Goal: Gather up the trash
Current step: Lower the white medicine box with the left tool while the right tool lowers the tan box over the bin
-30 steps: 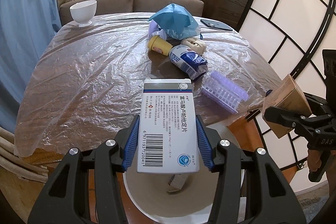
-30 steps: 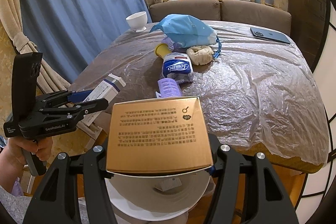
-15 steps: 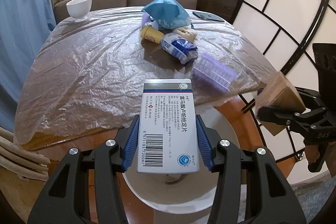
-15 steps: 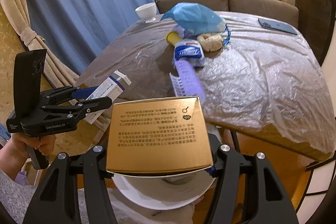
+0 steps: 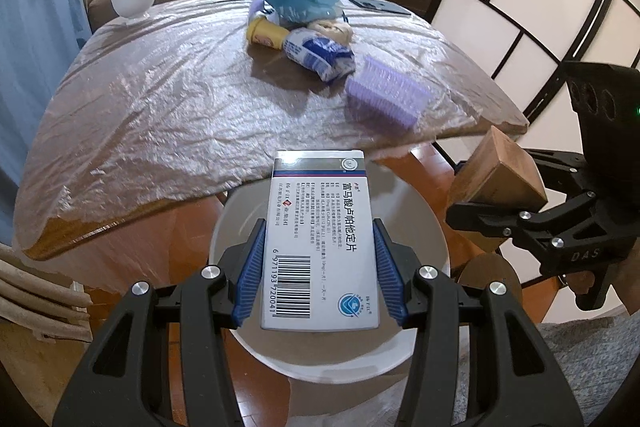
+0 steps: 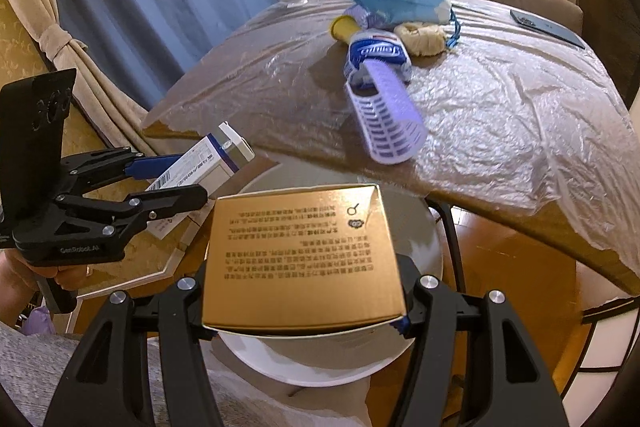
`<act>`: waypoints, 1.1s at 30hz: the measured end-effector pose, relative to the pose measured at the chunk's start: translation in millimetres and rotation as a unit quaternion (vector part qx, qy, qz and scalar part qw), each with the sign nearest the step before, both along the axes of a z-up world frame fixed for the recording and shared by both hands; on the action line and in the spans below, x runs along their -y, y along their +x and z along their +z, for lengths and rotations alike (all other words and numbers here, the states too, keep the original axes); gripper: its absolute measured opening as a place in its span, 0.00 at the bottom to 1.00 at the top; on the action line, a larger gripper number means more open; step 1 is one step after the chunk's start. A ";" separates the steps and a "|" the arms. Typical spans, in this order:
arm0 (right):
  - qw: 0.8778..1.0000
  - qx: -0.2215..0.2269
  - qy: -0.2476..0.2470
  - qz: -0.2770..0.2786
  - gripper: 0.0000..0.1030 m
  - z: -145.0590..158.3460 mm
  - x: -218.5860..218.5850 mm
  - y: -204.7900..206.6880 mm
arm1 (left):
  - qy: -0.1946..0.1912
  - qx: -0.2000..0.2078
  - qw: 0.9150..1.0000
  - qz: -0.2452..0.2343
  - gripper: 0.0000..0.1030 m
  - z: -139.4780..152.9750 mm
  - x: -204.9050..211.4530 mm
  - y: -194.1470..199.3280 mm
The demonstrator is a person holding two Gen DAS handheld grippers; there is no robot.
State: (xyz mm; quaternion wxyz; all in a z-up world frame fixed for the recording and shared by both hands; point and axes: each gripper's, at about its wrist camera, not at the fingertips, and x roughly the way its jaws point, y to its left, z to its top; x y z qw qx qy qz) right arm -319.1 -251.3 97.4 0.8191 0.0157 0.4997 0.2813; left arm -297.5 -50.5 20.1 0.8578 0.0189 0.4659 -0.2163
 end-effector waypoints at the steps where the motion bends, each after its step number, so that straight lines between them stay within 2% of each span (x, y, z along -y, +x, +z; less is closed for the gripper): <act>1: 1.000 -0.002 -0.001 0.000 0.58 -2.4 -0.5 0.0 | 0.002 -0.002 1.000 -0.002 0.50 -2.5 1.4 -0.9; 16: 0.999 -0.037 -0.017 -0.007 0.58 -38.5 -5.8 1.8 | 0.025 -0.027 0.999 -0.023 0.50 -32.6 11.9 -1.7; 33: 0.998 -0.058 -0.030 -0.017 0.58 -65.5 -18.1 13.4 | 0.046 -0.054 0.997 -0.018 0.50 -64.0 11.3 10.2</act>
